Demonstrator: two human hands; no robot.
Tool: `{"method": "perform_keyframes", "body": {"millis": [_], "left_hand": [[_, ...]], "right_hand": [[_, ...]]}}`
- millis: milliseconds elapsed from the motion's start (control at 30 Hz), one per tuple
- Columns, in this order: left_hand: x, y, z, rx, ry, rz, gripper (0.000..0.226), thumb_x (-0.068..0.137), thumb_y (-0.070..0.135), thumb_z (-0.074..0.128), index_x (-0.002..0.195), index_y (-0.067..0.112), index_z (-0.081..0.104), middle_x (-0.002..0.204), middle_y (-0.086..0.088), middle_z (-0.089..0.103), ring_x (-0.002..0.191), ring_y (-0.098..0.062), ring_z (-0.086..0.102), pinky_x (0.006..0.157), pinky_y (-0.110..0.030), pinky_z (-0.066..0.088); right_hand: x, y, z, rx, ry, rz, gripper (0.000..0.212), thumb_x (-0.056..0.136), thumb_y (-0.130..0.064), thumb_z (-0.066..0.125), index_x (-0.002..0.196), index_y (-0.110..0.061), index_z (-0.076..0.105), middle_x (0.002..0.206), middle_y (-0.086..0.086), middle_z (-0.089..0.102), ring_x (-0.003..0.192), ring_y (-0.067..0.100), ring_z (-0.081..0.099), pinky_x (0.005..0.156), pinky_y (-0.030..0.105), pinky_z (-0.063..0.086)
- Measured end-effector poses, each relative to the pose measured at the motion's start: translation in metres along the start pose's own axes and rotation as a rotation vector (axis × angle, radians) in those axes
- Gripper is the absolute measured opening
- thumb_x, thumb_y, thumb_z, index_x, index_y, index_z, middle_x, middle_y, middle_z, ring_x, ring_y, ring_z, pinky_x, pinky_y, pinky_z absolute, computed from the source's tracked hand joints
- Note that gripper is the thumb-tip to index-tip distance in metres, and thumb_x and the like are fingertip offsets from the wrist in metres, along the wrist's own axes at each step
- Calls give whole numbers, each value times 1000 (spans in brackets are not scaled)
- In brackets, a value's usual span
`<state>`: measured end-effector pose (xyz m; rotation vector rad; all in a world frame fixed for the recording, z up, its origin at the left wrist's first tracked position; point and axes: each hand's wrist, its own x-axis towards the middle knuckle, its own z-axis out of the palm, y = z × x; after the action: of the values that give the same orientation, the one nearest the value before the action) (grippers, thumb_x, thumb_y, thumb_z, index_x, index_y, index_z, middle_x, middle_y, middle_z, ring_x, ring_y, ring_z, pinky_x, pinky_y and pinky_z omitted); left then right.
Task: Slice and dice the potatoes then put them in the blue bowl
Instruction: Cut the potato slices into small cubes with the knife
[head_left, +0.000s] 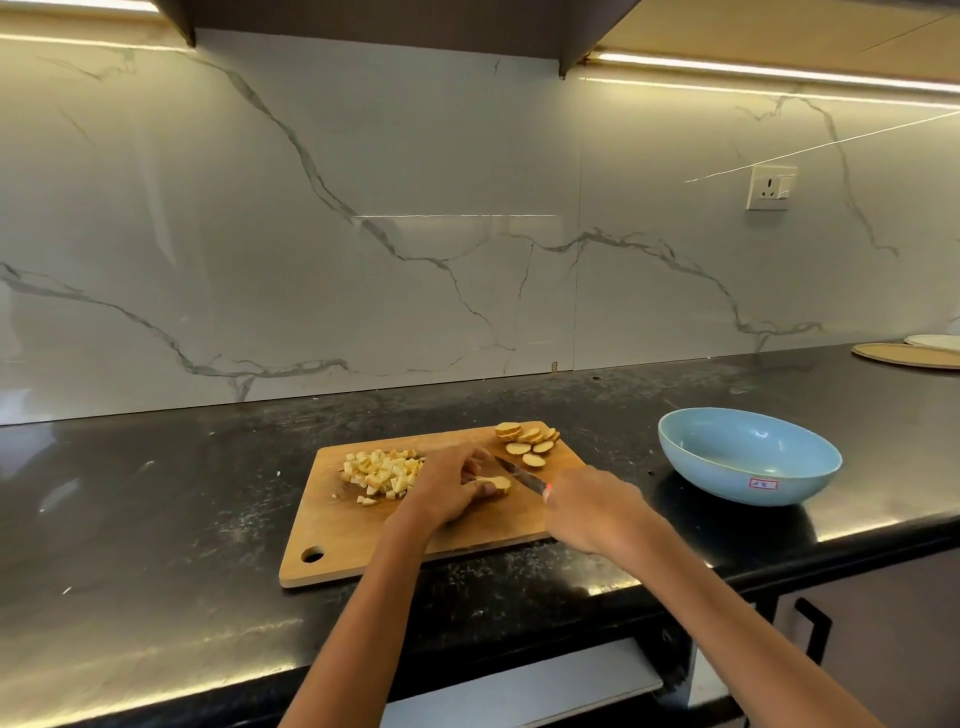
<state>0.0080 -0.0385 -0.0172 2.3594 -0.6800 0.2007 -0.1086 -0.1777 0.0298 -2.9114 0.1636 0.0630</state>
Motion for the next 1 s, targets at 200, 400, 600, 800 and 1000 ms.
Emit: {"method": "perform_keyframes", "body": {"millis": [200, 400, 600, 800, 1000], "left_hand": [[2, -2, 2, -3, 71, -7, 11, 79, 17, 72, 87, 15, 66, 97, -2, 67, 87, -10, 58, 74, -14, 46], [1, -1, 2, -30, 76, -1, 13, 77, 13, 73, 75, 19, 62, 94, -3, 69, 87, -11, 61, 78, -19, 50], [2, 0, 2, -54, 69, -2, 19, 75, 8, 74, 71, 20, 60, 92, -5, 70, 87, -14, 64, 85, -29, 53], [2, -2, 2, -9, 74, 2, 15, 75, 10, 75, 78, 17, 61, 87, 0, 66, 85, -13, 61, 81, -25, 51], [0, 2, 2, 87, 31, 49, 20, 83, 11, 67, 101, 17, 64, 97, 0, 62, 90, -10, 56, 84, -24, 47]], "right_hand": [[22, -8, 13, 27, -44, -29, 28, 95, -20, 37, 102, -6, 60, 76, 2, 50, 81, 20, 53, 67, 29, 40], [21, -14, 10, 72, -64, -4, 29, 95, -19, 37, 108, -4, 59, 74, 3, 47, 82, 21, 51, 70, 30, 39], [20, -27, 3, 167, -176, 64, 13, 96, -14, 34, 99, -8, 45, 71, 5, 42, 56, 14, 42, 49, 22, 34], [24, -36, 12, 129, -137, 50, 34, 96, -17, 40, 125, -2, 49, 92, 10, 54, 84, 21, 52, 74, 29, 44], [7, -23, 19, 60, -126, 28, 30, 94, -15, 43, 119, -3, 55, 110, 12, 56, 95, 22, 53, 76, 29, 40]]}}
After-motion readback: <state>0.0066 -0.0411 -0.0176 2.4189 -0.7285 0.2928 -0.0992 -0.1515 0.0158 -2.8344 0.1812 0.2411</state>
